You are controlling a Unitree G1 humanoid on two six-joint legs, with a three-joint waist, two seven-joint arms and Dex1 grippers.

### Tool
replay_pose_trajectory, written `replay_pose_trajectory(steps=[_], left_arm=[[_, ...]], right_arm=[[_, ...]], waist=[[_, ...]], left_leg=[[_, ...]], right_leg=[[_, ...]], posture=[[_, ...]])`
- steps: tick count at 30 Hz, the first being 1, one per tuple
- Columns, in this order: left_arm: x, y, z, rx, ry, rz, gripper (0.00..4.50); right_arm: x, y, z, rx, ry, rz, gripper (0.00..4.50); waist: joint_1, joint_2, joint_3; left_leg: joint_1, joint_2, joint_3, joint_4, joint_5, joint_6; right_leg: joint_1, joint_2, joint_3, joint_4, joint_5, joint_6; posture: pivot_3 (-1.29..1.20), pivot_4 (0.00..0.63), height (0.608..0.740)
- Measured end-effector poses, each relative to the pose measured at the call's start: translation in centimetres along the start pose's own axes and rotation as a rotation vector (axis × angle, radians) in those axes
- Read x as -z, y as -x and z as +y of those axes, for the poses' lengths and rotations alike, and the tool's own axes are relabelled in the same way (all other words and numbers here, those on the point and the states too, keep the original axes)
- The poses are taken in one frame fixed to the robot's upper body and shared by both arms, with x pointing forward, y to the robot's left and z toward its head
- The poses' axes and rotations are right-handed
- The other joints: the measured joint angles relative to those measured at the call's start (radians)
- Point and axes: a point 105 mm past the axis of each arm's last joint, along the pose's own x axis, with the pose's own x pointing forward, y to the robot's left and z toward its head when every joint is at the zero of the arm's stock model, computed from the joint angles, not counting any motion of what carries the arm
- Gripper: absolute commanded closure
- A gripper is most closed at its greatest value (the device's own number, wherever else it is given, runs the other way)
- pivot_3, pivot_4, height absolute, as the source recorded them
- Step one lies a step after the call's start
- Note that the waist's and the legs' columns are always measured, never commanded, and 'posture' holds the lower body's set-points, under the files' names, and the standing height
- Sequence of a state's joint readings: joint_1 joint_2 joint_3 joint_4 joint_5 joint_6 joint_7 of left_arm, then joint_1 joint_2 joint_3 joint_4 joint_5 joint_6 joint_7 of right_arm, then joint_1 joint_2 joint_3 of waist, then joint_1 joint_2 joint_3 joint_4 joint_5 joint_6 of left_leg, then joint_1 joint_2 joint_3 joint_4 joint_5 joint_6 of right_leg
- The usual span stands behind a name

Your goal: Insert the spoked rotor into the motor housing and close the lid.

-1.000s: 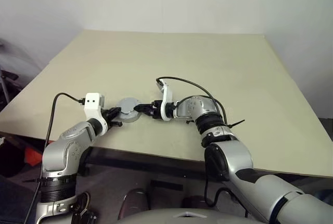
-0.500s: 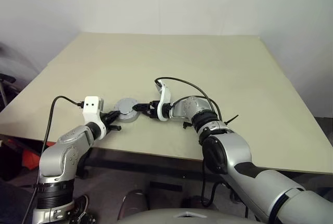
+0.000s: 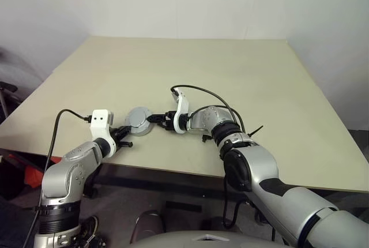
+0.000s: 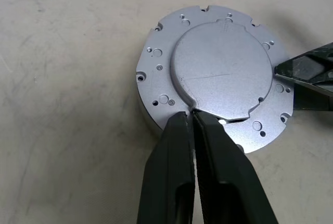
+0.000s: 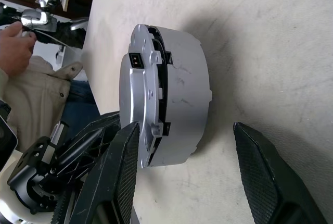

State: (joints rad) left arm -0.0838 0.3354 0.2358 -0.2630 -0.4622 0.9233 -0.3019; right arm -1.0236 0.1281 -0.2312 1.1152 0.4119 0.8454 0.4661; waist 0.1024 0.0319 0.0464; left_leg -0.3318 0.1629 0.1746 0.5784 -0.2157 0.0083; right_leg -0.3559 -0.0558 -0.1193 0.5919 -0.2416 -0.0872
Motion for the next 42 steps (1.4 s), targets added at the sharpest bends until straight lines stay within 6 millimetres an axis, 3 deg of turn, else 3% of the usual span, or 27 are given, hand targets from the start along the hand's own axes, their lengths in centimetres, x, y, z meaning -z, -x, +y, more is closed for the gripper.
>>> replay_pose_trajectory(steps=[42], left_arm=[[-0.1,0.1,0.2,-0.010,-0.007,-0.007,4.28]], right_arm=[[-0.2,-0.2,2.0,-0.111,-0.064,0.006,1.29]], waist=[[0.000,-0.001,0.003]], left_leg=[[-0.004,0.000,0.000,-0.002,0.000,0.000]], right_leg=[[-0.004,0.000,0.000,-0.002,0.000,0.000]], posture=[[0.00,0.000,0.740]])
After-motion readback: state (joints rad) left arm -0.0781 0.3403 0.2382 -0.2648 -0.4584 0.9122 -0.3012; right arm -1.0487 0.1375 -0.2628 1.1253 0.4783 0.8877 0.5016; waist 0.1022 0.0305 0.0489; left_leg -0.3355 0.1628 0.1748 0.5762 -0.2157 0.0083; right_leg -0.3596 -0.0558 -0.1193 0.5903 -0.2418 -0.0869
